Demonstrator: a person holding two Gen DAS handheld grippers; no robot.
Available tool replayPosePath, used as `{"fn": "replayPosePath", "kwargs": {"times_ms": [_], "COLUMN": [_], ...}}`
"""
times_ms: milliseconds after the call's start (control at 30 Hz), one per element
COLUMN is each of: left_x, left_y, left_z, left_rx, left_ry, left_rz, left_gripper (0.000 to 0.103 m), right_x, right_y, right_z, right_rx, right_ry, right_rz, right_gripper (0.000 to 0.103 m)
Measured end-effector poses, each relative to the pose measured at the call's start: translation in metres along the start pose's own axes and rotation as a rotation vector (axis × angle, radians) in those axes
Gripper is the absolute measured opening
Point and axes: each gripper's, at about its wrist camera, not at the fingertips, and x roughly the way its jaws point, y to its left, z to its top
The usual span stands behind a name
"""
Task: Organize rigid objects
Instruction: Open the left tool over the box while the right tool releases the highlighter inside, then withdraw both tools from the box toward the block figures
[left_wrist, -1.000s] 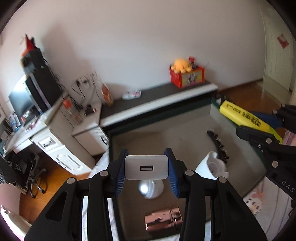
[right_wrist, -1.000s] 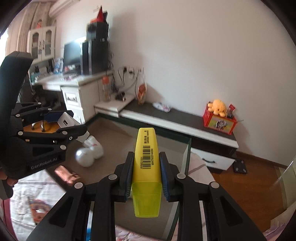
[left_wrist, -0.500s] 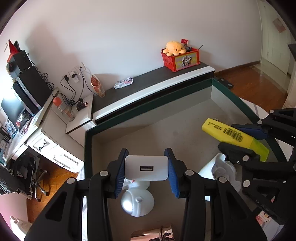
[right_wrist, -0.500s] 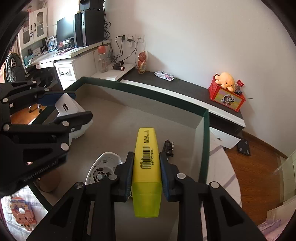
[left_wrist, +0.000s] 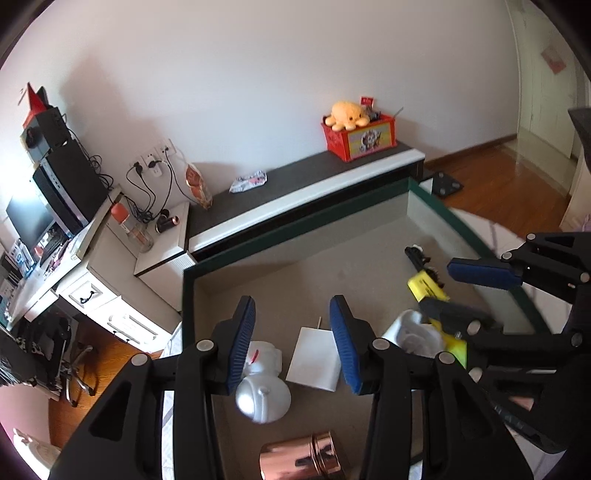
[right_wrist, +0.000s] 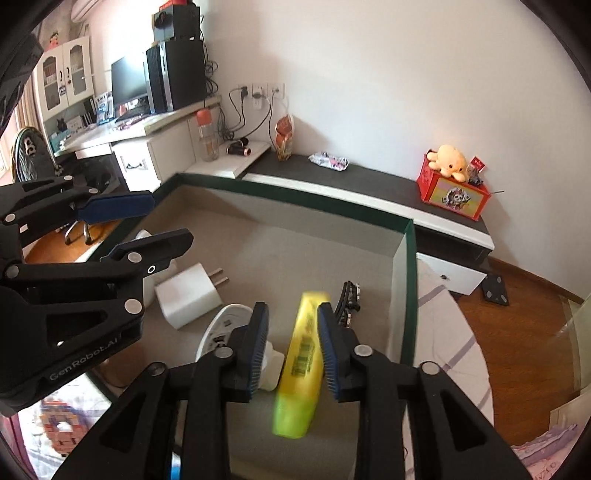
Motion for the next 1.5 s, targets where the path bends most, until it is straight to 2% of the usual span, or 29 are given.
{"fn": "replayPosePath", "kwargs": {"times_ms": [33, 100, 167, 200, 233, 267, 333, 400, 533, 633, 733, 867, 967, 1033, 1200, 1500], "left_x": [-0.007, -0.024, -0.046, -0.055, -0.067, -0.077, -0.099, -0.121, -0.161, -0.194, -0.223, -0.264, -0.28, -0.287, -0.302, -0.297], "left_y": [0.002, 0.006, 0.01, 0.012, 0.014, 0.016, 0.02, 0.025, 0.03, 0.034, 0.038, 0.041, 0.046, 0.05, 0.052, 0.052], "left_z": [-0.001, -0.003, -0.008, -0.01, -0.013, -0.017, -0.025, -0.037, -0.064, -0.09, -0.116, -0.156, -0.181, -0.189, -0.196, -0.205], "left_rx": [-0.005, -0.012, -0.026, -0.035, -0.044, -0.05, -0.069, -0.093, -0.135, -0.165, -0.209, -0.301, -0.367, -0.377, -0.384, -0.374], "left_ry": [-0.011, -0.044, -0.083, -0.102, -0.127, -0.148, -0.186, -0.214, -0.259, -0.301, -0.327, -0.382, -0.39, -0.387, -0.413, -0.38], "left_rz": [0.002, 0.022, 0.04, 0.044, 0.047, 0.051, 0.068, 0.079, 0.112, 0.141, 0.139, 0.203, 0.178, 0.148, 0.14, 0.14], "left_gripper": [0.053, 0.063, 0.081, 0.086, 0.093, 0.098, 0.103, 0.103, 0.103, 0.103, 0.103, 0.103, 0.103, 0.103, 0.103, 0.103], "right_x": [-0.006, -0.021, -0.039, -0.046, -0.055, -0.064, -0.085, -0.101, -0.14, -0.173, -0.206, -0.239, -0.258, -0.266, -0.279, -0.278], "right_y": [0.002, 0.005, 0.008, 0.009, 0.01, 0.011, 0.013, 0.015, 0.02, 0.026, 0.03, 0.036, 0.042, 0.044, 0.048, 0.053], "right_z": [0.0, -0.001, -0.002, -0.003, -0.005, -0.007, -0.013, -0.017, -0.034, -0.052, -0.074, -0.101, -0.122, -0.132, -0.14, -0.152], "right_rx": [-0.002, -0.004, 0.0, -0.001, -0.002, -0.001, 0.004, 0.01, 0.019, 0.031, 0.059, 0.095, 0.124, 0.142, 0.152, 0.155], "right_ry": [-0.015, -0.043, -0.074, -0.086, -0.097, -0.114, -0.149, -0.176, -0.255, -0.319, -0.365, -0.422, -0.45, -0.453, -0.461, -0.434], "right_rz": [-0.006, -0.009, -0.008, -0.013, -0.017, -0.021, -0.039, -0.051, -0.09, -0.127, -0.141, -0.155, -0.17, -0.158, -0.155, -0.155], "right_gripper": [0.043, 0.047, 0.054, 0.058, 0.068, 0.075, 0.081, 0.083, 0.103, 0.103, 0.103, 0.103, 0.103, 0.103, 0.103, 0.103]}}
